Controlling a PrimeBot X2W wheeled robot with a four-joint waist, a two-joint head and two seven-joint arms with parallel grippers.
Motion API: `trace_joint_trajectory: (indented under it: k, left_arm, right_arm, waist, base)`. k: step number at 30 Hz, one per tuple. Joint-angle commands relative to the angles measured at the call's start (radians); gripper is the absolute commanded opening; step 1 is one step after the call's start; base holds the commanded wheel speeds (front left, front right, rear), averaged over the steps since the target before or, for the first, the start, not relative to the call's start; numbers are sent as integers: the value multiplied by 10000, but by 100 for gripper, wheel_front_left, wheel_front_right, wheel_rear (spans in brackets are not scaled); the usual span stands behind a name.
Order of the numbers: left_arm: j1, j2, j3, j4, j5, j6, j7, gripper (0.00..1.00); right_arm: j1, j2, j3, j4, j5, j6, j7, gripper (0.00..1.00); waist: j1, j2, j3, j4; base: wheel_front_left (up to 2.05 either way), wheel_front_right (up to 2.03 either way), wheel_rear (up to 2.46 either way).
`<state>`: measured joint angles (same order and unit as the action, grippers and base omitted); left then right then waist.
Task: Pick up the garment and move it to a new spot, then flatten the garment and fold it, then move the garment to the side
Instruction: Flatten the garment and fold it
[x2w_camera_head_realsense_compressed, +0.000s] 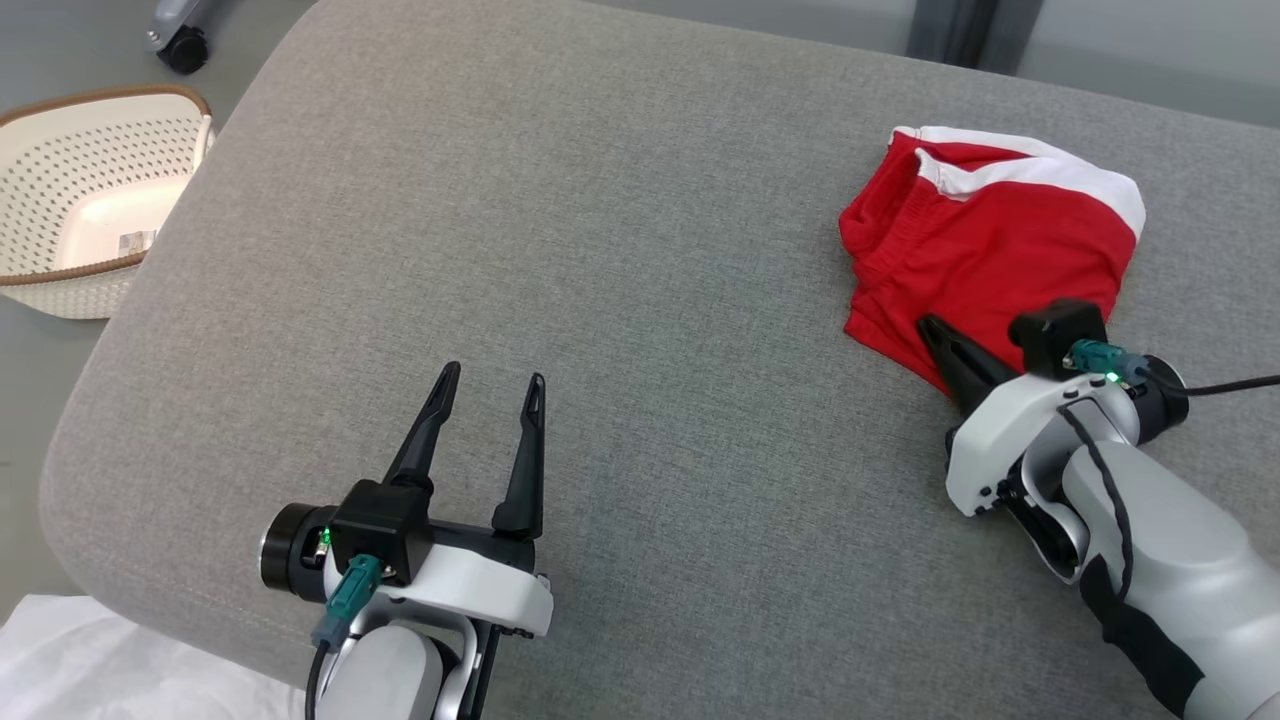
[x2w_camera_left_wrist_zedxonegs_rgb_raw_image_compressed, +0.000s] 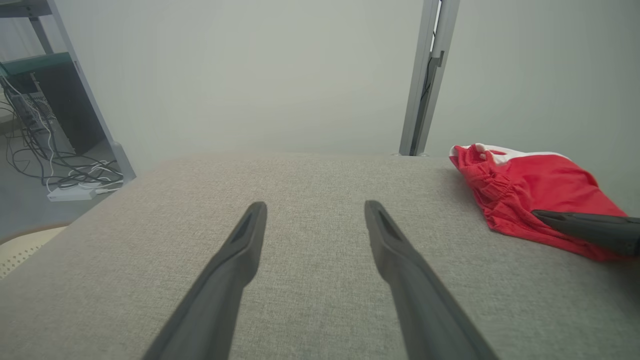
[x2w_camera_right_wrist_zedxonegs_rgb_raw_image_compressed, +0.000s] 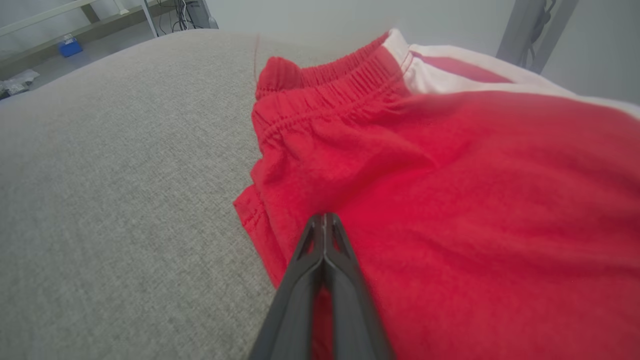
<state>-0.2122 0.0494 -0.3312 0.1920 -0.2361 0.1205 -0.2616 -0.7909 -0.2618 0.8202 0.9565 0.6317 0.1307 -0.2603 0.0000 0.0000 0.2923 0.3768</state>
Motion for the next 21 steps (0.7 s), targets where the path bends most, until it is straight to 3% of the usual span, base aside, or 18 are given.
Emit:
trace_joint_trajectory:
  k: [1,9,17,21]
  left_arm:
    - [-107,33,15,-7,-8,39,-37,100]
    - [-111,33,279,62,135,-59,-37,100]
    - [189,36,544,169,265,-171,-37,100]
    - [322,36,648,224,237,-191,-38,100]
  right_arm:
    - [-77,-67,27,28,171,3,-45,0]
    - [117,-314,-935,-1371,298,3,-55,0]
    - [1586,-279,-3463,-2924,-1327,3,-56,0]
    - [2528,91,-4858,-3524,-2330,3,-55,0]
  waist:
    - [0,0,-14,-34]
    - [0,0,-365,-625]
    - [0,0,-1386,-1791]
    - [0,0,-1778,-2270]
  base:
    - [0,0,0]
    - [0,0,0]
    - [0,0,0]
    - [0,0,0]
